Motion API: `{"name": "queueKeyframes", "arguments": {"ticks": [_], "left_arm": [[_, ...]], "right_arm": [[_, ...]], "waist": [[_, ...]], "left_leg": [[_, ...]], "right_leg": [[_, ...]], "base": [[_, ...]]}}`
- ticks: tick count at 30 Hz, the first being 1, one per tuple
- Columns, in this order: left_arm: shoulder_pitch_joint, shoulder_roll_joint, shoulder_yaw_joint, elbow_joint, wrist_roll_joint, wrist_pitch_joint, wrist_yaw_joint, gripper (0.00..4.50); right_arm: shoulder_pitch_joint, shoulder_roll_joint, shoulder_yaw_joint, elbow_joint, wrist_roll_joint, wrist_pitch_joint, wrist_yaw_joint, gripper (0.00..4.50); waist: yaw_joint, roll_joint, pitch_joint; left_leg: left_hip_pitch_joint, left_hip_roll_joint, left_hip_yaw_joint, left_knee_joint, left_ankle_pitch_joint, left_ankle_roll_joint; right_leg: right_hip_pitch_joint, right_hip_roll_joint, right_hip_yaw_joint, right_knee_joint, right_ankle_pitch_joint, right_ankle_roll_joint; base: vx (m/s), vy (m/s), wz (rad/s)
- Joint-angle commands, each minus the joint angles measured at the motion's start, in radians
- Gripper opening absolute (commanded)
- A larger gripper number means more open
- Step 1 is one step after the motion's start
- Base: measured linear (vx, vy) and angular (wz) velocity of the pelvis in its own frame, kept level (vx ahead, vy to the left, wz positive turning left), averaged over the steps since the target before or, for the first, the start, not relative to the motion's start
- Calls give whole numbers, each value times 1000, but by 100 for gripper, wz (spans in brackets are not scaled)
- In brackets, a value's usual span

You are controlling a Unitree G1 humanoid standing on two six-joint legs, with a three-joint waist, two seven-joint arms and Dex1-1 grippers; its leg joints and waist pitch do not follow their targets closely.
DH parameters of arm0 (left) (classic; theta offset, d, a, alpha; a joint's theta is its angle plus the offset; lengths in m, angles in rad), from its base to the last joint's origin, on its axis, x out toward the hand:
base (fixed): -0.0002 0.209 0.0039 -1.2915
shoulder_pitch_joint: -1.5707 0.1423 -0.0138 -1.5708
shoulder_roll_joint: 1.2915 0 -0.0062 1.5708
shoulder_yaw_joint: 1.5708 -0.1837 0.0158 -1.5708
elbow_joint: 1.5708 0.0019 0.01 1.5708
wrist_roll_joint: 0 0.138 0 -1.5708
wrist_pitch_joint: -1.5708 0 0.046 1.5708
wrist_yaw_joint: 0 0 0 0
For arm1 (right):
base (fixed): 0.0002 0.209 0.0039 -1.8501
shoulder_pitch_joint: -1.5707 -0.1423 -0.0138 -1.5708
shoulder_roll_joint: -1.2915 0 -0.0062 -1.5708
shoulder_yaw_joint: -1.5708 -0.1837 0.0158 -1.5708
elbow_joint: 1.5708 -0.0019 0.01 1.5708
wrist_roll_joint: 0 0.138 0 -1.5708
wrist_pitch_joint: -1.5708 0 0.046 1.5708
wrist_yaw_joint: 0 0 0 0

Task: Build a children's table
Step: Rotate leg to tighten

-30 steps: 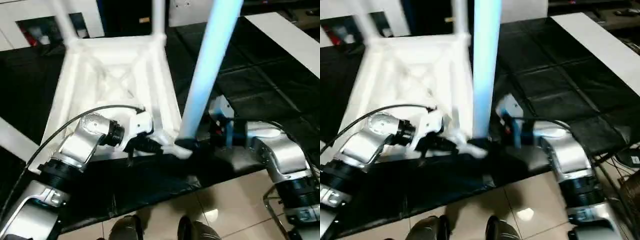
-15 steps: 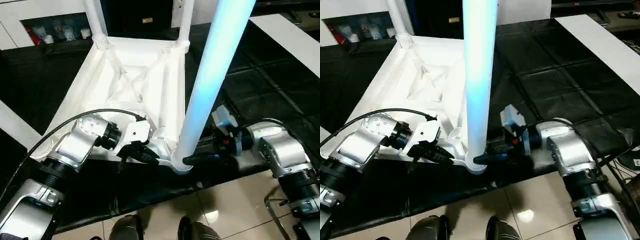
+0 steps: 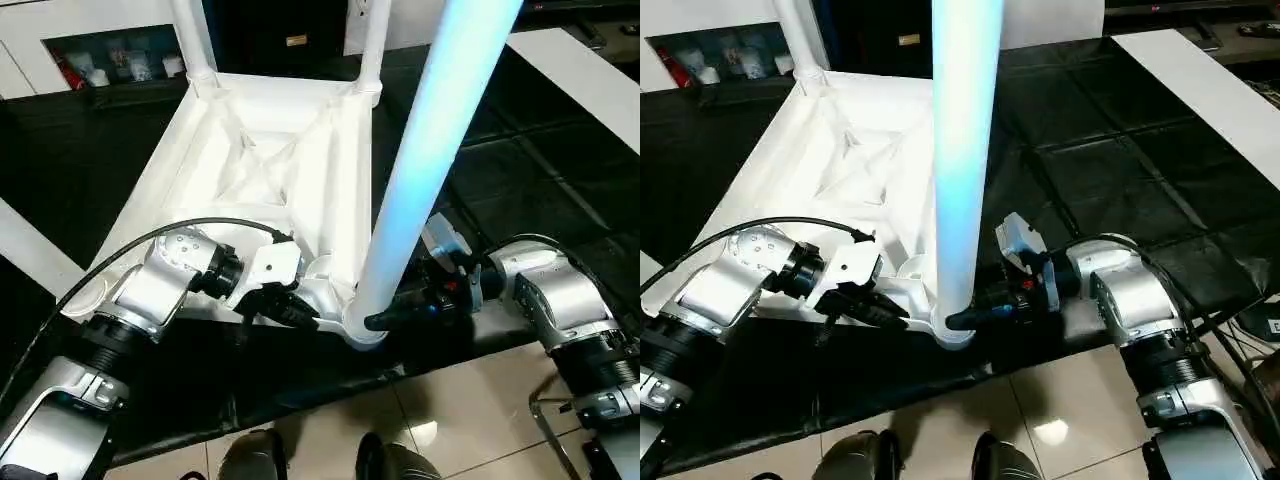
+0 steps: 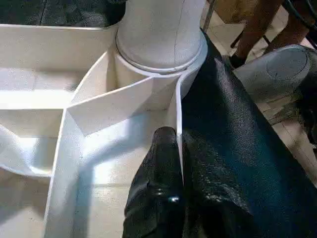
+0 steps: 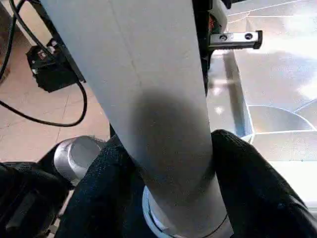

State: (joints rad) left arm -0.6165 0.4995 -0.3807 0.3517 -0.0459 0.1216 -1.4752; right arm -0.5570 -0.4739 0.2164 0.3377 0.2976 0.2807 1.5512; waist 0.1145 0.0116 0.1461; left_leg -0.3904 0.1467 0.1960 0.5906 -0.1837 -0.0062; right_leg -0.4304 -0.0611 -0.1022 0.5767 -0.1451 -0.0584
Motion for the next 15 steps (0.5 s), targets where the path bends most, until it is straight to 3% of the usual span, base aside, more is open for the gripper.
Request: {"name": "queueKeyframes", "arguments": {"ticks": [1,5,7,10,12,15], "left_arm": [[-22,-16,-10,-12,-18,2,-14,0],[-20,-42,1,-35,-9,67,58,0],[-19,-79,16,-61,-10,153,134,0],[-20,-119,37,-85,-24,240,198,0],[-26,-143,48,-89,-23,279,239,0],[-63,-223,97,-56,-5,359,392,0]], "right_arm": [[2,8,1,-35,53,60,11,206],[36,42,-21,-120,78,154,-93,206],[55,97,-34,-165,61,213,-234,206],[57,160,-57,-176,42,259,-370,206],[51,211,-75,-176,25,290,-468,206],[33,320,-114,-177,-19,368,-683,206]], "waist": [[-8,-3,-86],[-7,1,-84],[-6,5,-80],[-18,0,-73],[-36,-3,-66],[-69,-5,-69]], "left_leg": [[26,98,-43,-62,-94,131],[26,98,-45,-63,-104,119],[32,101,-47,-68,-136,91],[37,93,-49,-71,-198,49],[32,87,-57,-76,-227,26],[28,85,-64,-76,-233,2]], "right_leg": [[69,-112,72,-64,-279,-182],[68,-111,71,-66,-305,-175],[65,-113,72,-73,-354,-165],[65,-117,69,-89,-467,-142],[75,-121,65,-99,-562,-105],[75,-120,63,-97,-576,-84]], "base": [[0,0,0],[0,0,0],[0,0,0],[0,0,0],[0,0,0],[0,0,0]]}}
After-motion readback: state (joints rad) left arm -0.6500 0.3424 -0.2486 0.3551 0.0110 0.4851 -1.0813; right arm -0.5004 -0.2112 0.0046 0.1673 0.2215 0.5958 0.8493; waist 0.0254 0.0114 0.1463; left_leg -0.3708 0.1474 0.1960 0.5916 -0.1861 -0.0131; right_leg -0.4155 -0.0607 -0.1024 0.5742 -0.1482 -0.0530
